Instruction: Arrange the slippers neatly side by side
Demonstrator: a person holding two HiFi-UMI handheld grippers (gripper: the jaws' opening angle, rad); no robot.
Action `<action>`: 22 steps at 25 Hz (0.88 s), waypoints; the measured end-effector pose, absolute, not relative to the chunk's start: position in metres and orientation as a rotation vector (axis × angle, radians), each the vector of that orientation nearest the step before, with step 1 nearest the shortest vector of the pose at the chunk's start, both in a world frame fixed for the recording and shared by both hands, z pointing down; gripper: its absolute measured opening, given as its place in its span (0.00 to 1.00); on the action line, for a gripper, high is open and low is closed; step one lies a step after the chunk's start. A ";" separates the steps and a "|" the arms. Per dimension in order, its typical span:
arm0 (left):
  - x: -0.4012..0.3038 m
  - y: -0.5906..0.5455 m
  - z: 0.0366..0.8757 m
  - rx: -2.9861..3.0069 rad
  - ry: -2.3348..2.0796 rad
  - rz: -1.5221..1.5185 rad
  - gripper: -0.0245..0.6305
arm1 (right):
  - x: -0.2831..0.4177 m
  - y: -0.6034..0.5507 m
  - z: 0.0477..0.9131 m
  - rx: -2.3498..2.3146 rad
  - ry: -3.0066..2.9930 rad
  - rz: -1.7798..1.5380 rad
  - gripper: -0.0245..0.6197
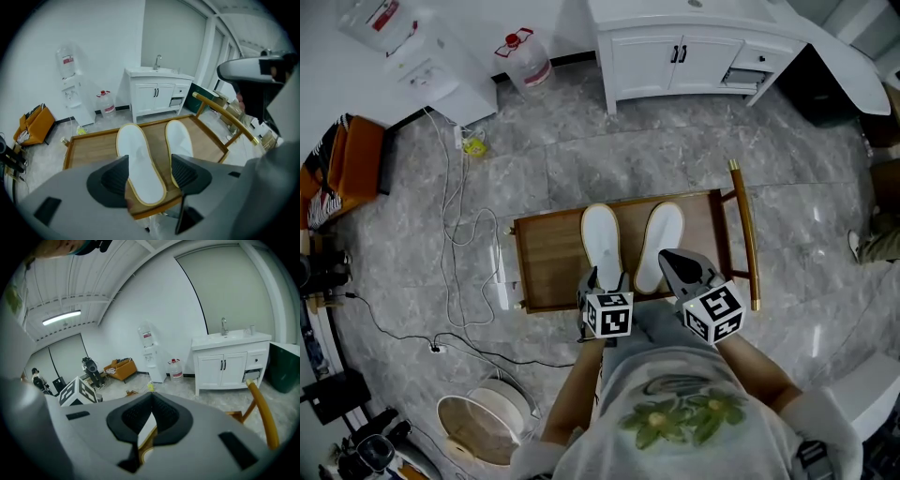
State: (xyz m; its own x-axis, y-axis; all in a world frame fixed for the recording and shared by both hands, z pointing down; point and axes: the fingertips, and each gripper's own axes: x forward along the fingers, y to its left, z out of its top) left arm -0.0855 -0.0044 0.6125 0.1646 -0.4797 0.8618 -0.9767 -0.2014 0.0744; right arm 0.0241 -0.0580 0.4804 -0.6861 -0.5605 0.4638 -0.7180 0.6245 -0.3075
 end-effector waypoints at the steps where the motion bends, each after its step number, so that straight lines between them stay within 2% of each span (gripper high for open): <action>1: -0.083 0.000 0.613 1.788 -1.379 0.957 0.47 | 0.026 -0.057 0.481 1.033 -2.524 0.687 0.05; 22: 0.009 -0.032 0.632 2.042 -1.176 1.091 0.47 | 0.080 -0.060 0.496 1.240 -2.427 0.742 0.05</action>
State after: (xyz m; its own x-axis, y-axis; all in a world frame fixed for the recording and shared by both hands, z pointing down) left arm 0.0095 -0.0321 0.6318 0.2920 -0.4427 0.8478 -0.8783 -0.4750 0.0545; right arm 0.0803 -0.0601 0.4963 -0.5741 -0.6539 0.4928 -0.8177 0.4894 -0.3032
